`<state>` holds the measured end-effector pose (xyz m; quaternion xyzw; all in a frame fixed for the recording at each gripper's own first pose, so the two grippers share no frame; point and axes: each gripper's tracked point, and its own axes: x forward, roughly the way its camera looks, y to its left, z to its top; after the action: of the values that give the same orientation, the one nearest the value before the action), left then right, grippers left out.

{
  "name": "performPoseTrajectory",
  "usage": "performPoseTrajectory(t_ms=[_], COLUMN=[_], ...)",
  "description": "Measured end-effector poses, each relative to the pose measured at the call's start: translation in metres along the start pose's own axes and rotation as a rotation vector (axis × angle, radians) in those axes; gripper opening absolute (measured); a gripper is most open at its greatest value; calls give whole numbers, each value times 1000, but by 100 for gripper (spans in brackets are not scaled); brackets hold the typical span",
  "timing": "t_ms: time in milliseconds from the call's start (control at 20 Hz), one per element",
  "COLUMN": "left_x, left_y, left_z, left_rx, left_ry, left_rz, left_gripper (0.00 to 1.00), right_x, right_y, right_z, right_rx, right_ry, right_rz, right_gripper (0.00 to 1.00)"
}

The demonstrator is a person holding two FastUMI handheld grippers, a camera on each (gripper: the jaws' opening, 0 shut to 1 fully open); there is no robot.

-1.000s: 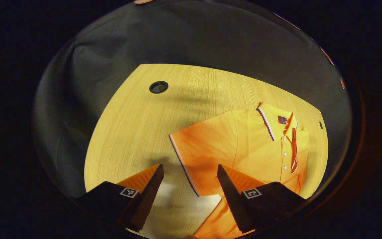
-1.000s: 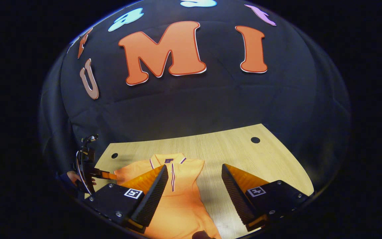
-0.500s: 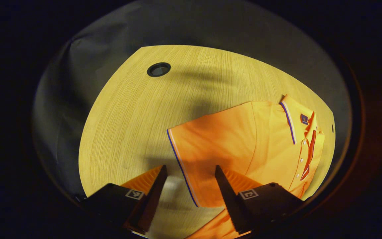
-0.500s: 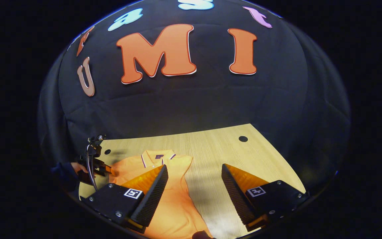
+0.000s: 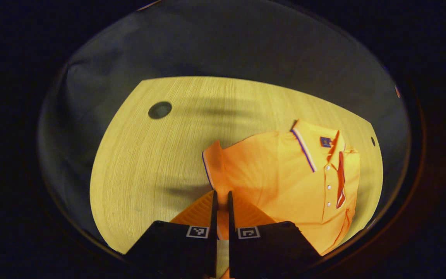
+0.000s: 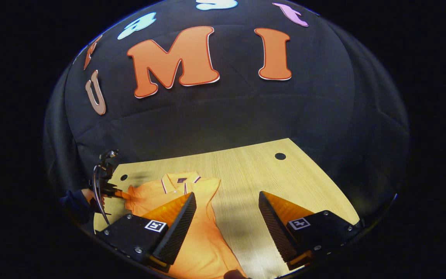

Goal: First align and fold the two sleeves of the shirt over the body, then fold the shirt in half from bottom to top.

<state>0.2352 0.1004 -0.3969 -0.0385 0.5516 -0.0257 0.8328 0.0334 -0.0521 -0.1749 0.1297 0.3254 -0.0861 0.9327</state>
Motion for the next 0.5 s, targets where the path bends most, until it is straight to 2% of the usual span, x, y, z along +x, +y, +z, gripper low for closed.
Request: performPoseTrajectory(t_ms=[300,450,500], left_x=[-23,-31,-36], left_y=[-61,-96,-110], left_z=[28,34,36], left_rx=[152,212,236], left_ry=[-83,-119,-139], left_rz=[-63,-121,-153], left_gripper=[13,13,16], right_x=[0,-1,-2], right_y=[0,1,-1], right_z=[3,3,2], right_rx=[4,-5,-6], right_ry=[-5,-2,0], right_rz=[8,19,15], right_gripper=[99,99,99])
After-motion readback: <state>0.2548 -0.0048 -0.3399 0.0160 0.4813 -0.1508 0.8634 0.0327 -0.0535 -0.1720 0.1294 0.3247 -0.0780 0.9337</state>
